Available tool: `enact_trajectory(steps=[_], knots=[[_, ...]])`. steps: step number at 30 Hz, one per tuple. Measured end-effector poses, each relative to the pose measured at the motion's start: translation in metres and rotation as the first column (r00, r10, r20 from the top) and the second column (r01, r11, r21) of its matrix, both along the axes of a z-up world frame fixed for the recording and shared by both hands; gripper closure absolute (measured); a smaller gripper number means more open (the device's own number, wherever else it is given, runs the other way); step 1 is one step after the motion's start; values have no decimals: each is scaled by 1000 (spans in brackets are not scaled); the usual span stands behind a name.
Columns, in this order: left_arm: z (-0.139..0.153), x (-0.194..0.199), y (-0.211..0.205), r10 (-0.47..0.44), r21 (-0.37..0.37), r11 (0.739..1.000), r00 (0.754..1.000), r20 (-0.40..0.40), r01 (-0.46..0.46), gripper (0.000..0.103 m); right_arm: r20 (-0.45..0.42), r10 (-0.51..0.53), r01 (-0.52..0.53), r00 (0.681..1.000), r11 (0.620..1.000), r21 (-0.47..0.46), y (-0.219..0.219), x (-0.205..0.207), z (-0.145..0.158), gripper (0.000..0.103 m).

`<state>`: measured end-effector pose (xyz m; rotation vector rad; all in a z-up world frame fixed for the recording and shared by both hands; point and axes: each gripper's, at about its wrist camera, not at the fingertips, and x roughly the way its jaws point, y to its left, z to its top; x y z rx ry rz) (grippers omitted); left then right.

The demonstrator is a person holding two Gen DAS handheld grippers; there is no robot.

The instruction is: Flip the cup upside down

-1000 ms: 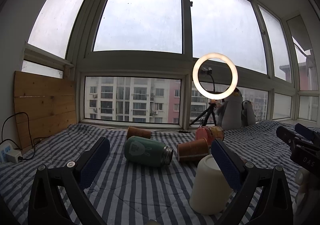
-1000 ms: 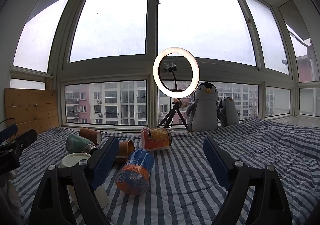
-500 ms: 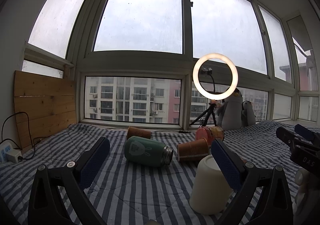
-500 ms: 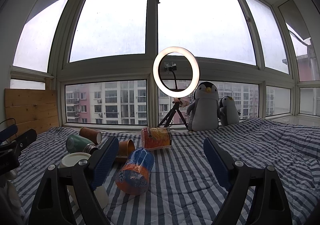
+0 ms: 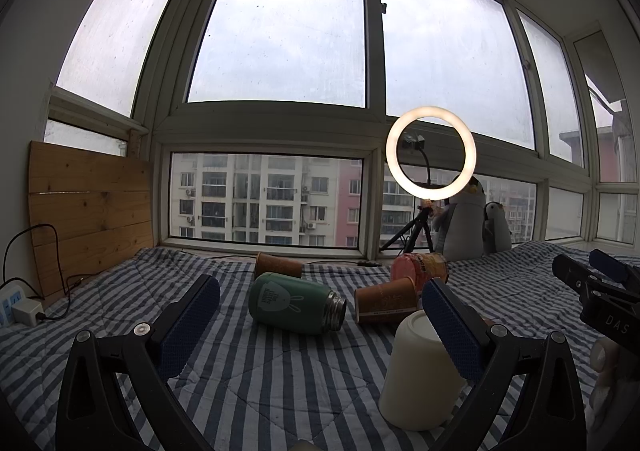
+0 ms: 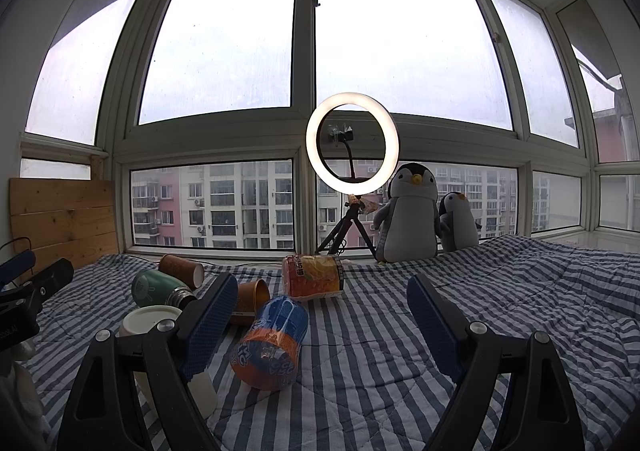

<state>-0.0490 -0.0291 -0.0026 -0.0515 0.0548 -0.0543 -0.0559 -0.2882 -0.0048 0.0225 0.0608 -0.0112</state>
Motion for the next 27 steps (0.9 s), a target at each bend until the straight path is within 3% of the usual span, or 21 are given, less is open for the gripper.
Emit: enact_trajectory(steps=[27], knots=[[0,-3,1,8,-7,1000,1000,0,-8,0,-1,0,0,1000,1000,2,0,0,0,19]])
